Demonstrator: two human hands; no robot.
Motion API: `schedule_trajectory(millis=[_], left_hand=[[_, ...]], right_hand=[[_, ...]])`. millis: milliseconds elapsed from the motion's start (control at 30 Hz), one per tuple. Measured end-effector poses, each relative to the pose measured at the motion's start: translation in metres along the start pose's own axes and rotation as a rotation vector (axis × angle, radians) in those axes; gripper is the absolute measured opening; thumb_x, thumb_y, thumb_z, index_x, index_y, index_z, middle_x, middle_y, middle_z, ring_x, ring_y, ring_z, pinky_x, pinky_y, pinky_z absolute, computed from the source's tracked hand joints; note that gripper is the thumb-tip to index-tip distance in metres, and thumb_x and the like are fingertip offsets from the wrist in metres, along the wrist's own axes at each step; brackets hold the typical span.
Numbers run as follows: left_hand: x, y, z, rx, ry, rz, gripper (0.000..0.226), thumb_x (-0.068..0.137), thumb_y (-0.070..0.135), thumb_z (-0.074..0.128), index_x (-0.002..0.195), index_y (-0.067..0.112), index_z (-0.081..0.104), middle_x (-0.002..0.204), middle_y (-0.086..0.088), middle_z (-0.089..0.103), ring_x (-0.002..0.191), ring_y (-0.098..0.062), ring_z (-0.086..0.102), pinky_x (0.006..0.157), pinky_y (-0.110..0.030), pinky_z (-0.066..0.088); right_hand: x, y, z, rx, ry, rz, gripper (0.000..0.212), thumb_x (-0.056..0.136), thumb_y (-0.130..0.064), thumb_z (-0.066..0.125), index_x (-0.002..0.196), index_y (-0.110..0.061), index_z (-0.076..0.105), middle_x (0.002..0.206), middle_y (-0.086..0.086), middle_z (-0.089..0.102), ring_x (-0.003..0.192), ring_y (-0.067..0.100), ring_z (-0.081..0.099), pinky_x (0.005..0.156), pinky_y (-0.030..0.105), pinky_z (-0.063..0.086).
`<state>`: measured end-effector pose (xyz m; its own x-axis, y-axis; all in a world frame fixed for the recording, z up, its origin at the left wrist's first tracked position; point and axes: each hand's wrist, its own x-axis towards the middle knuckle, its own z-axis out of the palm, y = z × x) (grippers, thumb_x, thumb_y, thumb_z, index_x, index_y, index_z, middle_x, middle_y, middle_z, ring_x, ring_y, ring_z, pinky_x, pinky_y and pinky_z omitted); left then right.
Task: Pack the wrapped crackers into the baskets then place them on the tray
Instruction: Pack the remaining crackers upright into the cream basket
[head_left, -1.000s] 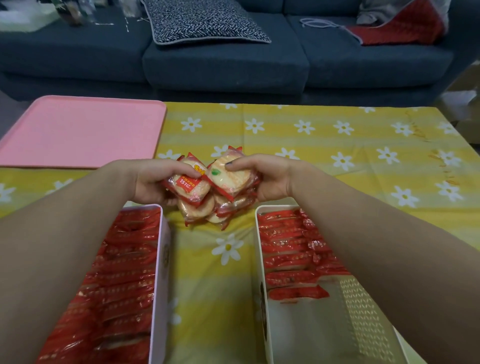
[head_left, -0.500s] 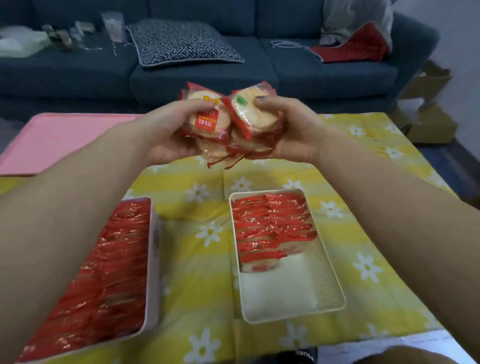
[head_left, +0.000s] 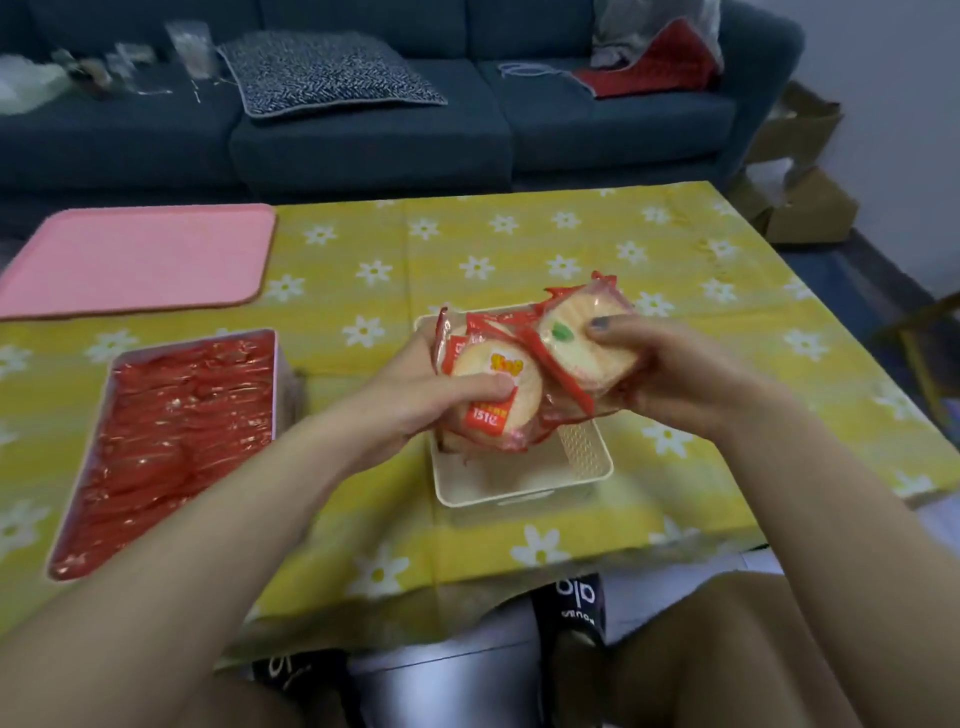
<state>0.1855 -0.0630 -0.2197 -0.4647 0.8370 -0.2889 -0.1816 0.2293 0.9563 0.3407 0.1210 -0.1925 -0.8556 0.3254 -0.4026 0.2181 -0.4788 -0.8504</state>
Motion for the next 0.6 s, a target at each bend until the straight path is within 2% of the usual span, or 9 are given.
schedule_trajectory(millis=[67,133,167,233,333,433,500,533,600], left_hand=[[-0.001,-0.013,-0.005,0.142,0.000,0.019,0.074,0.072,0.017,0.091,0.134,0.019,0.051,0.119,-0.003,0.073,0.109,-0.021,0.071,0.083,-0.037,0.061],[0.000,-0.022,-0.010,0.382,-0.011,0.051,0.077,0.063,0.033,0.095,0.126,0.024,0.052,0.115,0.005,0.073,0.106,-0.012,0.071,0.093,-0.038,0.058],[0.001,-0.025,-0.012,0.502,-0.030,0.076,0.069,0.065,0.034,0.095,0.120,0.025,0.053,0.109,0.008,0.073,0.102,-0.007,0.070,0.092,-0.034,0.057],[0.002,-0.029,-0.012,0.724,-0.078,0.143,0.054,0.070,0.033,0.092,0.107,0.027,0.053,0.096,0.010,0.070,0.087,-0.003,0.067,0.079,-0.026,0.054],[0.005,-0.031,-0.011,1.033,-0.144,0.245,0.055,0.069,0.040,0.088,0.104,0.027,0.048,0.087,0.012,0.062,0.077,-0.007,0.059,0.066,-0.030,0.048],[0.011,-0.037,-0.012,1.134,-0.183,0.307,0.057,0.067,0.045,0.084,0.107,0.026,0.048,0.093,0.011,0.058,0.084,-0.012,0.055,0.073,-0.037,0.049],[0.014,-0.039,-0.016,1.152,-0.174,0.338,0.058,0.067,0.048,0.084,0.107,0.023,0.051,0.098,0.008,0.059,0.089,-0.014,0.053,0.079,-0.038,0.047],[0.015,-0.041,-0.018,1.152,-0.171,0.352,0.058,0.067,0.050,0.083,0.107,0.023,0.053,0.099,0.008,0.059,0.091,-0.014,0.052,0.080,-0.038,0.046],[0.016,-0.041,-0.022,1.137,-0.168,0.365,0.056,0.067,0.056,0.076,0.107,0.024,0.055,0.098,0.010,0.059,0.091,-0.013,0.051,0.080,-0.036,0.046]], right_hand=[[-0.001,0.005,-0.002,-0.147,-0.010,-0.017,0.031,0.076,-0.010,0.070,0.106,-0.007,0.066,0.091,0.010,0.073,0.079,0.020,0.072,0.062,0.035,0.060],[0.001,0.010,-0.004,-0.294,0.014,-0.033,0.044,0.078,-0.013,0.073,0.118,-0.004,0.059,0.096,0.014,0.071,0.082,0.024,0.072,0.060,0.034,0.058],[0.002,0.012,-0.004,-0.355,0.057,-0.035,0.051,0.078,-0.013,0.076,0.124,-0.004,0.055,0.101,0.015,0.070,0.083,0.026,0.073,0.060,0.034,0.058],[0.005,0.017,-0.005,-0.464,0.175,-0.027,0.061,0.076,-0.015,0.083,0.126,-0.011,0.048,0.110,0.013,0.068,0.086,0.027,0.075,0.067,0.039,0.061],[0.010,0.021,-0.007,-0.637,0.276,-0.037,0.074,0.058,-0.032,0.090,0.118,-0.022,0.049,0.112,0.004,0.069,0.098,0.022,0.072,0.088,0.048,0.059],[0.017,0.023,-0.004,-0.742,0.303,-0.073,0.093,0.053,-0.033,0.094,0.130,-0.026,0.042,0.112,-0.001,0.065,0.100,0.018,0.069,0.090,0.046,0.058],[0.019,0.021,-0.002,-0.846,0.275,-0.088,0.120,0.046,-0.037,0.094,0.145,-0.039,0.026,0.117,-0.002,0.060,0.101,0.020,0.068,0.089,0.045,0.058],[0.019,0.020,-0.001,-0.895,0.235,-0.083,0.126,0.044,-0.036,0.094,0.146,-0.046,0.019,0.118,-0.002,0.059,0.100,0.021,0.068,0.088,0.045,0.058],[0.017,0.016,0.001,-0.966,0.122,-0.054,0.125,0.053,-0.024,0.094,0.147,-0.051,0.016,0.113,-0.005,0.062,0.093,0.019,0.071,0.082,0.045,0.061]])
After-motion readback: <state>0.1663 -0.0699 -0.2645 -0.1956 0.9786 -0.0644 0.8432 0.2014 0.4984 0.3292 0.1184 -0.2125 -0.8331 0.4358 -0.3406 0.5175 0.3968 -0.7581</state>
